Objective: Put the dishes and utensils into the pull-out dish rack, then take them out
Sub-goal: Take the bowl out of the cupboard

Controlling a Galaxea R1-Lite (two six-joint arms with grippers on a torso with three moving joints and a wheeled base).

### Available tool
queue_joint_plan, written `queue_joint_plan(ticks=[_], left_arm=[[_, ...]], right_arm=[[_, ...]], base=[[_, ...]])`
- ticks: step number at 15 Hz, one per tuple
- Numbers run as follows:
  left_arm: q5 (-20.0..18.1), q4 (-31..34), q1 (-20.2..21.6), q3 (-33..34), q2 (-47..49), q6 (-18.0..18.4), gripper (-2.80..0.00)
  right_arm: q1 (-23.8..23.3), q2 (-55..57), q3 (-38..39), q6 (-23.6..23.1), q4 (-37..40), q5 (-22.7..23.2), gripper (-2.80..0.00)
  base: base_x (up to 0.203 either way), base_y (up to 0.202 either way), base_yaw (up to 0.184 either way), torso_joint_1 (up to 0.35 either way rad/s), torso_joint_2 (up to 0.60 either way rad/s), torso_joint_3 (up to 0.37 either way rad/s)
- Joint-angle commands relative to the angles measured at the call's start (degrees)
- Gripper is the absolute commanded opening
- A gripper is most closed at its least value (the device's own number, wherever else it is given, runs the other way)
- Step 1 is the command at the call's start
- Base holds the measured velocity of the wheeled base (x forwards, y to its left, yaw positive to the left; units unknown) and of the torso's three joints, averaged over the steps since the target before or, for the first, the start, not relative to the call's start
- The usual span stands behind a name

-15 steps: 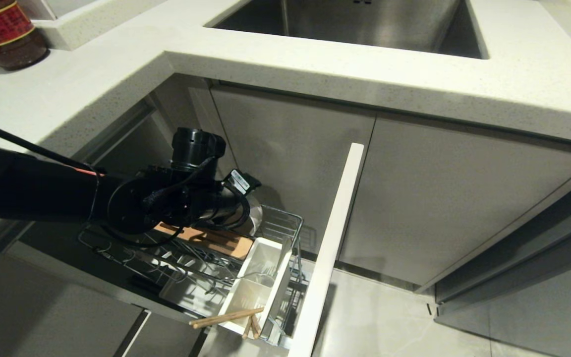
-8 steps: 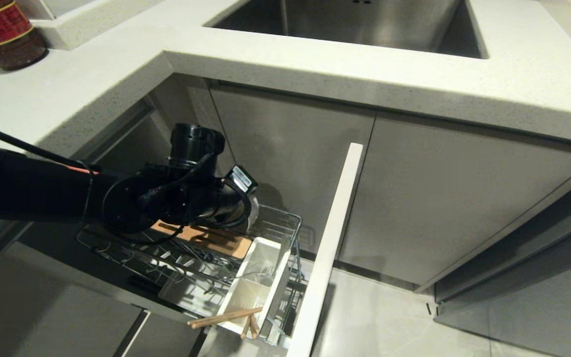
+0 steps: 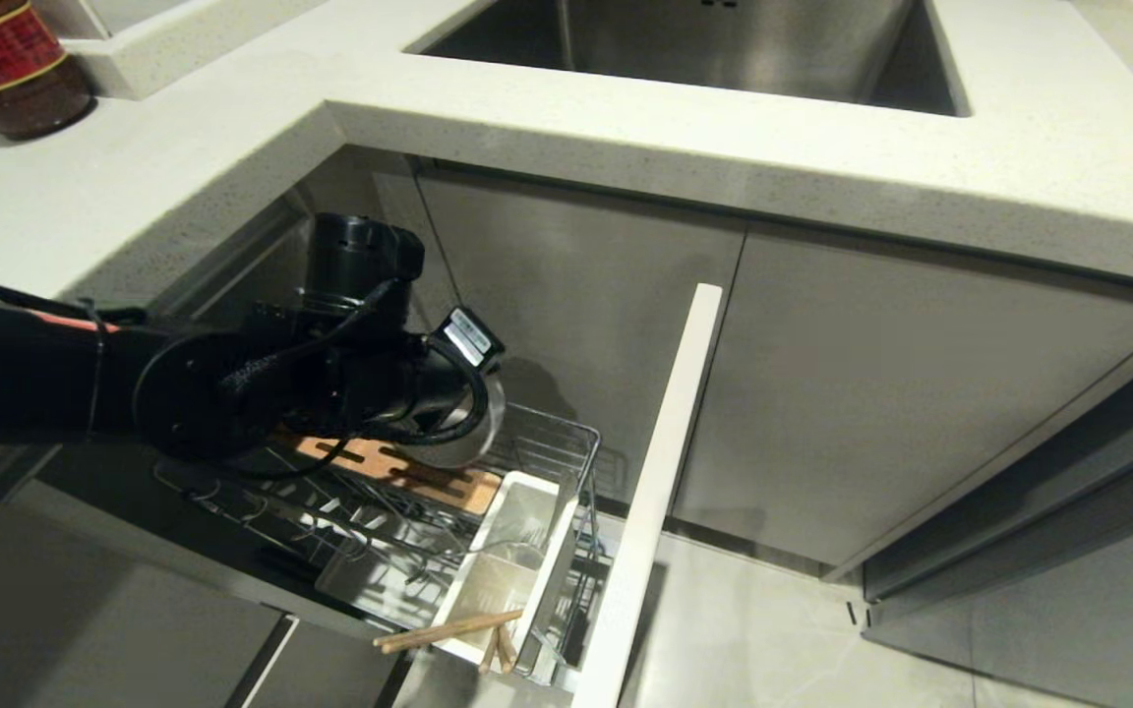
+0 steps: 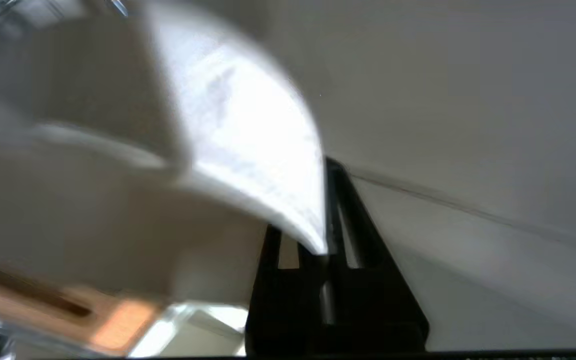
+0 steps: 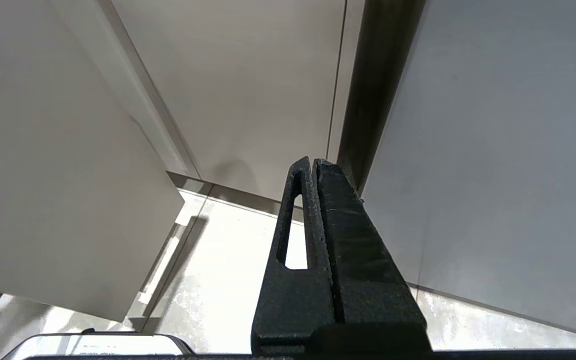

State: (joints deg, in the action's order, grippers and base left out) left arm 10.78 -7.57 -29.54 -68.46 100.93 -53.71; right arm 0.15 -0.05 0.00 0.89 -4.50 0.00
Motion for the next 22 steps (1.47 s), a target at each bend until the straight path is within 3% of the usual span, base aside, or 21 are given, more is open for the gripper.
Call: queue_joint_plan(ticks=[1, 4, 9, 12, 14, 17, 22], left_arm=[[0.03, -0.51, -0.93, -0.29, -5.52, -0.28, -2.80], [0.33, 0.03, -2.71, -1.08, -12.49, -0.13, -2.80], [0.66, 9.01, -9.06, -6.71, -28.48, 0.13, -2.80], [1.38, 14.59, -8.56, -13.60, -37.05, 4.46, -2.80], [1.80, 18.15, -2.96, -17.78, -39.76, 9.34, -2.80], [2.02, 26.20, 10.37, -24.02, -41.25, 17.65, -2.80], [2.12, 48.01, 33.56, -33.65, -39.56, 30.13, -2.80]], right_arm=[[0.03, 0.05, 1.58, 0.01, -0.07, 0.00, -2.80], [0.03, 0.05, 1.51, 0.01, -0.07, 0.00, -2.80], [0.03, 0.05, 1.50, 0.01, -0.07, 0.00, -2.80], [0.03, 0.05, 1.57, 0.01, -0.07, 0.00, -2.80], [0.03, 0.05, 1.49, -0.01, -0.07, 0.00, -2.80], [0.03, 0.05, 1.50, -0.01, -0.07, 0.00, -2.80], [0.03, 0.05, 1.49, -0.01, -0.07, 0.00, -2.80]], base=[[0.000, 0.000, 0.000, 0.000, 0.00, 0.000], [0.000, 0.000, 0.000, 0.000, 0.00, 0.000], [0.000, 0.000, 0.000, 0.000, 0.00, 0.000], [0.000, 0.000, 0.000, 0.000, 0.00, 0.000], [0.000, 0.000, 0.000, 0.000, 0.00, 0.000], [0.000, 0.000, 0.000, 0.000, 0.00, 0.000], [0.000, 0.000, 0.000, 0.000, 0.00, 0.000]])
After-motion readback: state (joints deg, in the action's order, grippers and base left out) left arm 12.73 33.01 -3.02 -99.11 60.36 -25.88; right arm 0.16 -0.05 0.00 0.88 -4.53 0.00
